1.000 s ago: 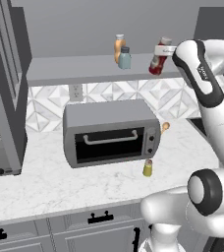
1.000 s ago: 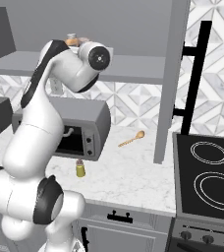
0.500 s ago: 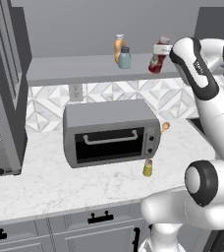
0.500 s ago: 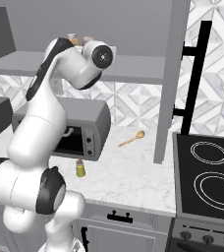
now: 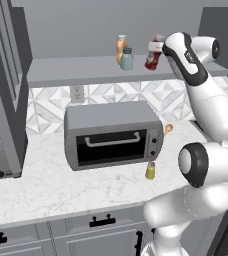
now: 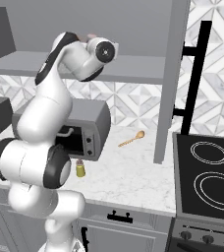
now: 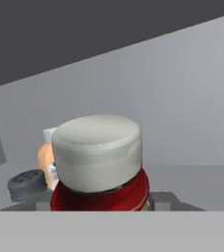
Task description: Put the shaker and condiment bottle from the counter next to their counterparts in the cabinet.
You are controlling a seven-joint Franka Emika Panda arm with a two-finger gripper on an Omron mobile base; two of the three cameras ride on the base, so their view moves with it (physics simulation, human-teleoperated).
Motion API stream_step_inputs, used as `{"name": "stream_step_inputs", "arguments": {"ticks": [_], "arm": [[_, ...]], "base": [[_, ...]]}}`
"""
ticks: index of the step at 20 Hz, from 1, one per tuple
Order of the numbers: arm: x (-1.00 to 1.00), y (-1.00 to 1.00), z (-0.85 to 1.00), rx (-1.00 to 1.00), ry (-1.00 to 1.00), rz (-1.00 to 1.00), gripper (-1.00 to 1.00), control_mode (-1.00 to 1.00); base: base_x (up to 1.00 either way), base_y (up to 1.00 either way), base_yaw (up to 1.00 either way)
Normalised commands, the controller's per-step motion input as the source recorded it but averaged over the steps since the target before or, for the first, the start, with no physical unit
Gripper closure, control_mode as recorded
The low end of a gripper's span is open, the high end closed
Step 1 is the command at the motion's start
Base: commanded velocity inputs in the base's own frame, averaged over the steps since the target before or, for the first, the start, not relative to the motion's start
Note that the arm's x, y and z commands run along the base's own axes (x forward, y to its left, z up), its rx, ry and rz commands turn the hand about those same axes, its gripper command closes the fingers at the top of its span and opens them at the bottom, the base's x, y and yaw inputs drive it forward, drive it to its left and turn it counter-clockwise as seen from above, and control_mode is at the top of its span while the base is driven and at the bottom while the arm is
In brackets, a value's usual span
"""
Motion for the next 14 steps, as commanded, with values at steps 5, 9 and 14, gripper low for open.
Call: {"name": "stream_step_inputs", "arguments": {"ticks": [5, 9, 14], "arm": [[0.43, 0.0, 0.0, 0.0, -0.01, 0.0, 1.0, -1.0], [0.51, 0.0, 0.0, 0.0, -0.01, 0.01, 1.0, -1.0], [0.5, 0.0, 0.0, 0.0, -0.03, 0.05, 1.0, -1.0]], "base": [[0.0, 0.0, 0.0], [0.0, 0.0, 0.0], [0.0, 0.0, 0.0]]}}
